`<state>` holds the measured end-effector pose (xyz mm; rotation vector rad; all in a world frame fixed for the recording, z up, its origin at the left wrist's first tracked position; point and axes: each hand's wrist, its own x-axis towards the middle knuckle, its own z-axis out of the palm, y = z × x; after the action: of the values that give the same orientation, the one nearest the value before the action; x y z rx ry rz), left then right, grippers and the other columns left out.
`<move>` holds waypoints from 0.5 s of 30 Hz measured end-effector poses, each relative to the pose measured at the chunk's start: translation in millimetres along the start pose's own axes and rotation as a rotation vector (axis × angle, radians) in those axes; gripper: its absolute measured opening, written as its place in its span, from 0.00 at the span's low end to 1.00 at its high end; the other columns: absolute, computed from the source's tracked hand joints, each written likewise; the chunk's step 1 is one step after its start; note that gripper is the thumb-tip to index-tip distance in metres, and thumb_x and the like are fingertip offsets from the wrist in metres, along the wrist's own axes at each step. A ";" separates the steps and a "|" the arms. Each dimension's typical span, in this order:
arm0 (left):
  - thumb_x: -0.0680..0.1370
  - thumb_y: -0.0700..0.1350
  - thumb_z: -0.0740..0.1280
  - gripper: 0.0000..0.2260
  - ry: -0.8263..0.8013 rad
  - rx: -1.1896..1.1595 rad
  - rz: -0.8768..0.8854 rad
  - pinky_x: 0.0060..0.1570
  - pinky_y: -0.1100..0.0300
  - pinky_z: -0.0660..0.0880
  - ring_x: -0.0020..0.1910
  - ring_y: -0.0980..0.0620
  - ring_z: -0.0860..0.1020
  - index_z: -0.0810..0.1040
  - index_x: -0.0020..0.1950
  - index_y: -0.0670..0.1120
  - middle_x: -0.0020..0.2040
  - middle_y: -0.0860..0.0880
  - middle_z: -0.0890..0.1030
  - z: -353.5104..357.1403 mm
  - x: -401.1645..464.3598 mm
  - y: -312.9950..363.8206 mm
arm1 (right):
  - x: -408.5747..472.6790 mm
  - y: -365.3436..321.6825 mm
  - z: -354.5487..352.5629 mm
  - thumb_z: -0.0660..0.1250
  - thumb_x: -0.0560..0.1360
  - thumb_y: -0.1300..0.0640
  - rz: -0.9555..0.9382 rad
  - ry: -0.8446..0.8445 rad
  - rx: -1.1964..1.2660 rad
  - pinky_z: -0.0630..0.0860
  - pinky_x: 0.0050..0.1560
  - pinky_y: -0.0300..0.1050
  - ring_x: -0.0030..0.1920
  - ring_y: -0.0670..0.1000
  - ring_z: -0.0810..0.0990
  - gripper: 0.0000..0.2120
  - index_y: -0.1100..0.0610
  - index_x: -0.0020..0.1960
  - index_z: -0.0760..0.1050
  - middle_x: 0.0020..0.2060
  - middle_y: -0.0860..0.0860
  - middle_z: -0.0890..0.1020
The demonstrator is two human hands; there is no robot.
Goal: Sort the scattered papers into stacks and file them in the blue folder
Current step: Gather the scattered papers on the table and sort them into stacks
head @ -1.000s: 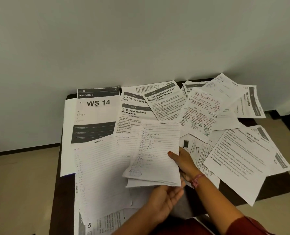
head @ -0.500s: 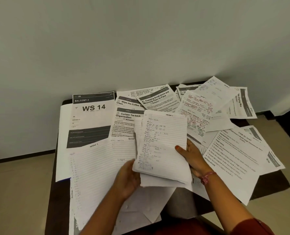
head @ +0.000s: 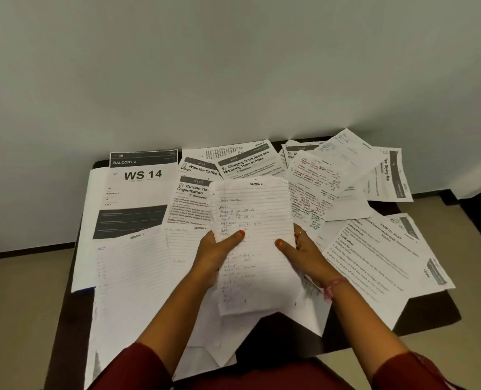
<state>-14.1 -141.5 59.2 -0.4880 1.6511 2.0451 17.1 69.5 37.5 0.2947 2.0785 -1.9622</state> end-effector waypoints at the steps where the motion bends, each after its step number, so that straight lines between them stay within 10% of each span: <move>1: 0.73 0.42 0.74 0.14 0.022 0.017 0.029 0.48 0.53 0.80 0.49 0.50 0.84 0.78 0.57 0.50 0.51 0.49 0.85 7.5 -0.6 -0.9 | 1.0 -1.1 -4.7 0.67 0.77 0.57 -0.009 0.012 -0.037 0.71 0.68 0.49 0.65 0.44 0.74 0.23 0.50 0.71 0.65 0.63 0.45 0.77; 7: 0.73 0.40 0.73 0.09 0.129 0.128 0.265 0.32 0.68 0.77 0.37 0.61 0.83 0.78 0.48 0.51 0.40 0.55 0.84 52.8 -11.8 16.3 | 8.0 -16.7 -36.3 0.68 0.76 0.55 -0.141 0.107 -0.187 0.73 0.64 0.48 0.63 0.45 0.76 0.25 0.51 0.70 0.65 0.62 0.46 0.77; 11: 0.71 0.38 0.74 0.09 0.154 0.203 0.413 0.34 0.68 0.77 0.33 0.66 0.80 0.79 0.41 0.52 0.32 0.63 0.82 76.6 -16.4 23.8 | 11.1 -27.8 -53.1 0.69 0.76 0.56 -0.259 0.239 -0.207 0.70 0.36 0.40 0.33 0.40 0.72 0.16 0.55 0.59 0.68 0.36 0.45 0.75; 15: 0.70 0.36 0.75 0.13 0.231 0.191 0.512 0.37 0.71 0.77 0.37 0.66 0.80 0.78 0.43 0.54 0.34 0.62 0.82 92.0 -18.9 19.1 | 10.7 -32.2 -63.5 0.69 0.76 0.54 -0.329 0.267 -0.198 0.74 0.34 0.52 0.33 0.48 0.74 0.14 0.54 0.56 0.66 0.36 0.55 0.75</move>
<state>-7.7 -57.4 104.8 -0.2579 2.2743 2.2024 -6.9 130.4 67.4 0.1921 2.6169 -1.9546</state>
